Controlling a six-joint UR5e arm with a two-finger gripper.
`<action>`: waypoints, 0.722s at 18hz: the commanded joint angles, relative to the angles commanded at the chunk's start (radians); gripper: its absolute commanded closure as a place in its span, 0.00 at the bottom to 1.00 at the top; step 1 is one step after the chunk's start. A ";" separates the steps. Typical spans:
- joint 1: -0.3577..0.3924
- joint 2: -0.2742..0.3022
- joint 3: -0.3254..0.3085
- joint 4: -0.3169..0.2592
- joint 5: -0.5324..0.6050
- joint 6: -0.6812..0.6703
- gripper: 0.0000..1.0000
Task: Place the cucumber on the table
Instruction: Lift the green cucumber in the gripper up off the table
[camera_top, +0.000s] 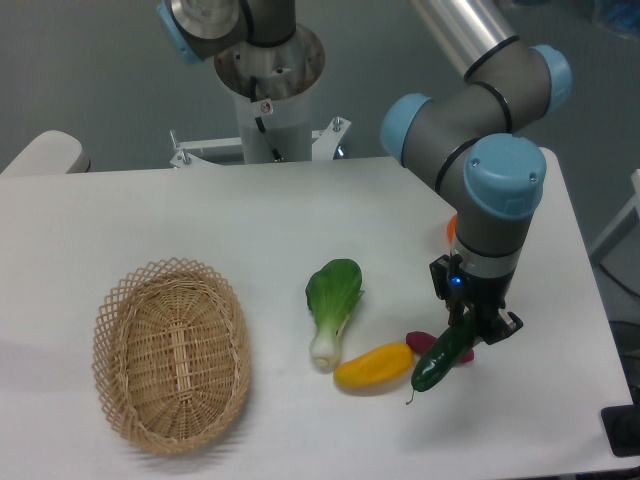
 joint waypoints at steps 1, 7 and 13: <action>0.000 0.000 -0.001 0.000 0.000 0.000 0.94; 0.023 0.011 -0.017 -0.002 0.000 0.020 0.94; 0.080 0.038 -0.078 0.000 0.009 0.179 0.94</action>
